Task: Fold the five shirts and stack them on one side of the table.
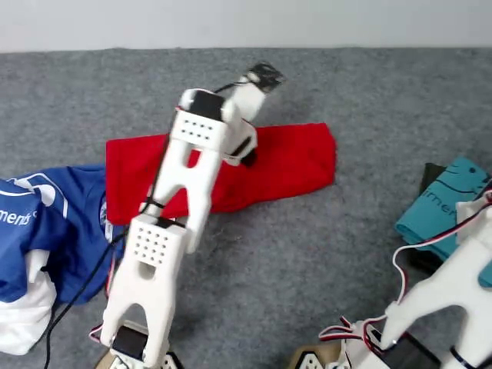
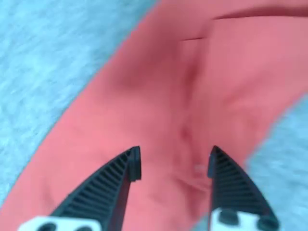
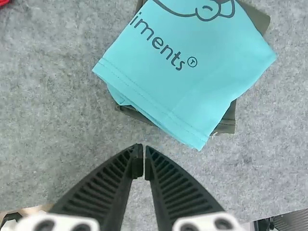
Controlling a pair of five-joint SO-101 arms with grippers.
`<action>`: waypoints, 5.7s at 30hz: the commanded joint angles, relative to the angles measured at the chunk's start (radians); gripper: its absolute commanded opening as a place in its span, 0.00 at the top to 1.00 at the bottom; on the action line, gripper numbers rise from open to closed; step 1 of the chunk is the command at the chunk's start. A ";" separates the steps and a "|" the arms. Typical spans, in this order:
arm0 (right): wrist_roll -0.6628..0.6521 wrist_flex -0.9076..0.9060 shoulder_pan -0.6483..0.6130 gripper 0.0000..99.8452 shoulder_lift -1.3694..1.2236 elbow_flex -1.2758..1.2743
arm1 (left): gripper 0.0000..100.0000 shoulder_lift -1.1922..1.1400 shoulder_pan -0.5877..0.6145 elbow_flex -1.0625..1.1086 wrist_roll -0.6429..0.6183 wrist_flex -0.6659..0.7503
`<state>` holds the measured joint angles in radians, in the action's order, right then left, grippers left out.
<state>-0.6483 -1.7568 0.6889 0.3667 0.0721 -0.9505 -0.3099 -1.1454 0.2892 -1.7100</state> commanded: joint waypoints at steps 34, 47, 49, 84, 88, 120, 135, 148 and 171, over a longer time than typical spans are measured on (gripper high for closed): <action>0.003 -0.033 0.008 0.99 0.035 0.008 | 0.82 0.198 0.126 0.035 -0.167 -0.046; 0.003 -0.033 0.004 0.98 0.035 0.008 | 0.78 0.313 0.503 0.323 -0.117 -0.044; 0.003 -0.033 0.002 0.98 0.035 0.008 | 0.76 0.315 0.545 0.355 -0.106 -0.044; 0.003 -0.035 -0.047 0.99 0.035 0.008 | 0.97 0.087 0.600 0.288 -0.081 -0.038; 0.003 -0.035 -0.047 0.99 0.035 0.008 | 0.99 0.089 0.554 0.292 -0.077 -0.041; 0.003 -0.035 -0.045 0.99 0.035 0.005 | 0.81 0.304 0.617 0.544 -0.081 0.043; 0.003 -0.036 -0.045 0.99 0.065 0.003 | 0.81 0.318 0.638 0.702 -0.083 0.189; 0.002 -0.033 -0.051 0.98 0.061 0.003 | 0.81 0.348 0.882 0.631 -0.005 0.083; 0.003 -0.033 -0.107 0.98 0.059 0.003 | 0.88 0.529 1.108 0.699 0.249 -0.002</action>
<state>-0.6483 -1.7568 0.6061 0.3974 0.0721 -0.5378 0.8899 -0.4381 0.5516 -1.6640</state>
